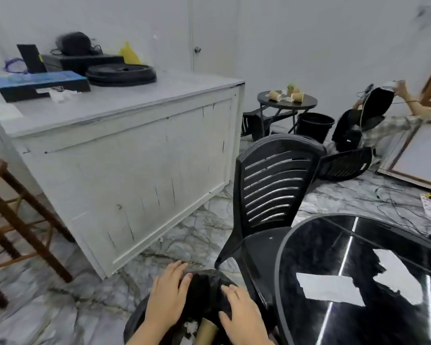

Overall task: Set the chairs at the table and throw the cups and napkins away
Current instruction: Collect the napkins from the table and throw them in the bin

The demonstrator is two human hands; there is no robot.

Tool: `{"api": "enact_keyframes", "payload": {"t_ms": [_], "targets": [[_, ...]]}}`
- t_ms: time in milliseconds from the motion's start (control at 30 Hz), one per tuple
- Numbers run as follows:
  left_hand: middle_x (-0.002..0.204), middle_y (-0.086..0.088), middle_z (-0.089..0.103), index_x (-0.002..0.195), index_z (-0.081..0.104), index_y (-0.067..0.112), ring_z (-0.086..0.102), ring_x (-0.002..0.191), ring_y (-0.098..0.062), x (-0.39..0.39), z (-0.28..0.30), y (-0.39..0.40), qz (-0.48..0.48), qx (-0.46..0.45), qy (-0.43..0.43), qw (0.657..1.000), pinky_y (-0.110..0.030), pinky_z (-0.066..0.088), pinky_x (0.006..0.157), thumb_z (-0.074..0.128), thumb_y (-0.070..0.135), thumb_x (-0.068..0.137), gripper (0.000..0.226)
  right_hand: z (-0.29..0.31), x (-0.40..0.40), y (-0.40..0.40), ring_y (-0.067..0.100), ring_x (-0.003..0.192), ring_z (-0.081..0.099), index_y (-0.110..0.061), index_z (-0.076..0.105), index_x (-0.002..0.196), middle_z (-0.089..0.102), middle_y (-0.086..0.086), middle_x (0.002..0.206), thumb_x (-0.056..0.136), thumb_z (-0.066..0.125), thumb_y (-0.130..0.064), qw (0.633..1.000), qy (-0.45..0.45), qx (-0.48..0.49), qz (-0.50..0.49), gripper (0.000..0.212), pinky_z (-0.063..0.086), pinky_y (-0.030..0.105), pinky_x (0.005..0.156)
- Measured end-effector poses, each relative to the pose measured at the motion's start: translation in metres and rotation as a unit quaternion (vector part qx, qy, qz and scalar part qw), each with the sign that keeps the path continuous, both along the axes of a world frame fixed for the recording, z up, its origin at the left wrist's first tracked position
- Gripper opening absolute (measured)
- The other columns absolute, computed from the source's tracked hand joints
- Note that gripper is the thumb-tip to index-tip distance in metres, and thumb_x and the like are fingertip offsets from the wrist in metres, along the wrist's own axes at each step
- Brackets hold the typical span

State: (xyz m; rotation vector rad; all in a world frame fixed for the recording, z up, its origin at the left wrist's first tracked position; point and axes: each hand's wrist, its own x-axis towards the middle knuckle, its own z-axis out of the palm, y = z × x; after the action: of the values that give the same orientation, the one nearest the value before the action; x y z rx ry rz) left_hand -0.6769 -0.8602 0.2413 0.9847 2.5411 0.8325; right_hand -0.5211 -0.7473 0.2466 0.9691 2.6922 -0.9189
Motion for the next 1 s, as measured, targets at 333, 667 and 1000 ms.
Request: {"api": "enact_keyframes", "payload": {"t_ms": [333,667,1000], "targets": [[0.147,0.009,0.038,0.136,0.042,0.027,0.031,0.136,-0.007,0.065,0.081,0.075,-0.153,0.044,0.049,0.986,-0.037,0.021,0.117,0.033,0.040,0.099,0.041,0.078,0.066,0.045,0.013,0.144,0.018,-0.026,0.025,0.146,0.025,-0.006,0.154,0.094,0.045,-0.033,0.982,0.116,0.080,-0.125,0.056,0.021,0.031,0.117],[0.147,0.007,0.041,0.136,0.045,0.025,0.029,0.140,-0.010,0.161,0.100,0.169,-0.284,0.073,0.055,0.955,-0.041,0.023,0.117,0.038,0.037,0.099,0.040,0.088,0.203,0.103,0.013,0.144,0.018,-0.025,0.025,0.146,0.026,-0.005,0.154,0.094,0.046,-0.031,0.948,0.112,0.109,-0.277,0.056,0.020,0.032,0.118],[0.149,0.010,0.036,0.136,0.043,0.027,0.022,0.142,-0.007,0.236,0.084,0.206,-0.353,0.067,0.013,0.933,-0.038,0.015,0.119,0.036,0.036,0.099,0.039,0.071,0.320,0.114,0.012,0.140,0.029,-0.025,0.030,0.144,0.032,-0.005,0.151,0.093,0.050,-0.034,0.904,0.092,0.100,-0.405,0.056,0.028,0.030,0.115]]}}
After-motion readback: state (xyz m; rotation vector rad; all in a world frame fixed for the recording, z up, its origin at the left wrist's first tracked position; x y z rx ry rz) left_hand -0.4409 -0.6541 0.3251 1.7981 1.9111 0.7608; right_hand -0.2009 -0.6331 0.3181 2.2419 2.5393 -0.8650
